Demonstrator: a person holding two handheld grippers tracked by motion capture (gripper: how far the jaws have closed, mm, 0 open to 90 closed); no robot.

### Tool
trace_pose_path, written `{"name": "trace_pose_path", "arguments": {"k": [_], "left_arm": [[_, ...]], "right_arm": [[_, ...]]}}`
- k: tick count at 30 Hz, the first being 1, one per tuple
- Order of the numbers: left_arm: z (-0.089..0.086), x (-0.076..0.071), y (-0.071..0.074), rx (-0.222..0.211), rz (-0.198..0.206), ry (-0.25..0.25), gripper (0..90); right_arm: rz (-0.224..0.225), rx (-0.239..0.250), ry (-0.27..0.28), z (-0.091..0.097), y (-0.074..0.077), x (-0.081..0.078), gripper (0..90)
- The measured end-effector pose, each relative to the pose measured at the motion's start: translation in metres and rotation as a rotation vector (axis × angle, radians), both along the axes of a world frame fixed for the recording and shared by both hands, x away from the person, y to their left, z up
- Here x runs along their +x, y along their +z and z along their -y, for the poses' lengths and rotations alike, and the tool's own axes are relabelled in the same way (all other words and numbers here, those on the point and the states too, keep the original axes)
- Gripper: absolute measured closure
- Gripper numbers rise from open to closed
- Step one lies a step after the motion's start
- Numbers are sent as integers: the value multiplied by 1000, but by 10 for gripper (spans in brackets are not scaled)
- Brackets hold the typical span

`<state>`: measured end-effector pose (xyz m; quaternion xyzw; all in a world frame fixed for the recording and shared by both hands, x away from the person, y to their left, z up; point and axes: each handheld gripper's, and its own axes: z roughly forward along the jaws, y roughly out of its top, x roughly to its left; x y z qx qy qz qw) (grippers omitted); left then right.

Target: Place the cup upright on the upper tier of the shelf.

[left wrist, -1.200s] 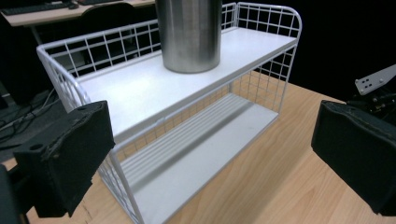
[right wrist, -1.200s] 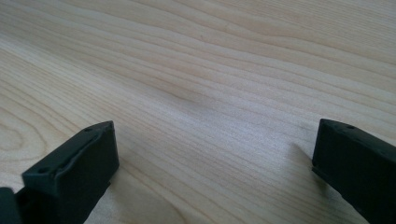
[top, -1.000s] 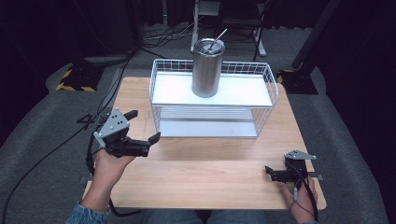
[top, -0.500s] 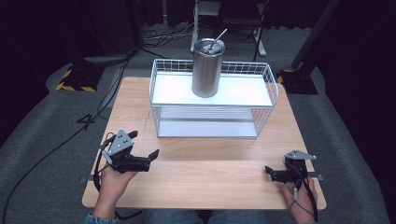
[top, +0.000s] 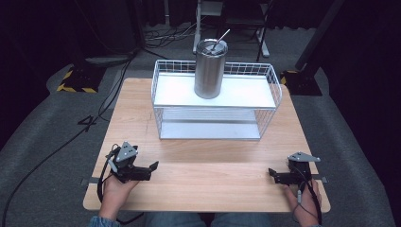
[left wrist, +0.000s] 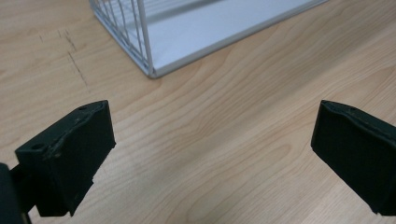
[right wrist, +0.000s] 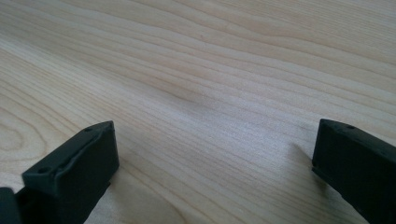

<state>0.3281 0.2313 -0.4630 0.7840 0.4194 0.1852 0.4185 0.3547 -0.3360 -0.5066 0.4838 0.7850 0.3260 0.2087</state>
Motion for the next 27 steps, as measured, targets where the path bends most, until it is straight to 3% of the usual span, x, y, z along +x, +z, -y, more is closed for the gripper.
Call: {"name": "trace_pose_path", "arguments": {"k": [10,23,27], "left_arm": [[5,3,-20,78,-64,-2,9],[10,8,-37,156,-156,1,9],[10,9,-42,182,-163,4,9]], "right_arm": [[0,0,0,0,0,0,5],[0,0,0,0,0,0,5],[0,0,0,0,0,0,5]]}}
